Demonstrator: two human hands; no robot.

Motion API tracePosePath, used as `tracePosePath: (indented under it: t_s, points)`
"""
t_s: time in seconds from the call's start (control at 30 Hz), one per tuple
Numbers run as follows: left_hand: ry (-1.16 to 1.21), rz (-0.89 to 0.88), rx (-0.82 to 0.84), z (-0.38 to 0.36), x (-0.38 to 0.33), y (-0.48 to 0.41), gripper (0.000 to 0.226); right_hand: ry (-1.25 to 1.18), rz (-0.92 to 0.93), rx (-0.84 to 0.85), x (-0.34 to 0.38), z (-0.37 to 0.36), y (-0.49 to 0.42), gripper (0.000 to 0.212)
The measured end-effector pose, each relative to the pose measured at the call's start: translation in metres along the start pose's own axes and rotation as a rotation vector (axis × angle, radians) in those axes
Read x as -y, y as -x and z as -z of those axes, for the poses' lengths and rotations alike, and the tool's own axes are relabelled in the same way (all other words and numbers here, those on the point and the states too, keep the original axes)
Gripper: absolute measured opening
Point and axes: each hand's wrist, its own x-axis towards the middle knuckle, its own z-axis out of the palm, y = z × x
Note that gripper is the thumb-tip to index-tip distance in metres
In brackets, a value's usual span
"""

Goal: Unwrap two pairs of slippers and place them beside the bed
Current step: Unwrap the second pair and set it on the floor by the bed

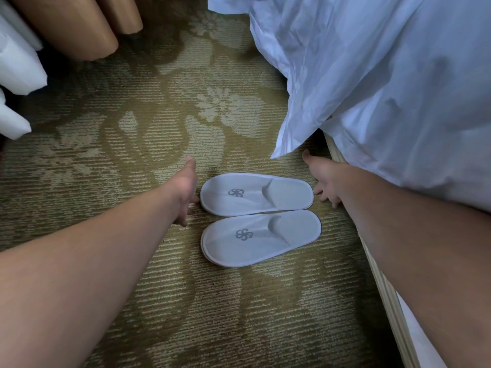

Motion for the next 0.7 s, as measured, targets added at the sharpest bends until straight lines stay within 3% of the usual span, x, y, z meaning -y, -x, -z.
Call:
tracePosePath:
  t_s: [0.4,0.53,0.7]
  points:
    - [-0.042,-0.004,-0.012,0.002,0.005,-0.004,0.093,-0.012,0.013,0.003,-0.003,0.000,0.000,0.099]
    - [-0.241,0.058,-0.048,0.004,0.007,0.004,0.097,0.058,-0.049,0.045,-0.011,0.001,0.009,0.104]
    - [-0.411,0.229,0.079,0.002,0.020,0.017,0.112,0.136,-0.143,0.063,-0.033,-0.005,0.015,0.101]
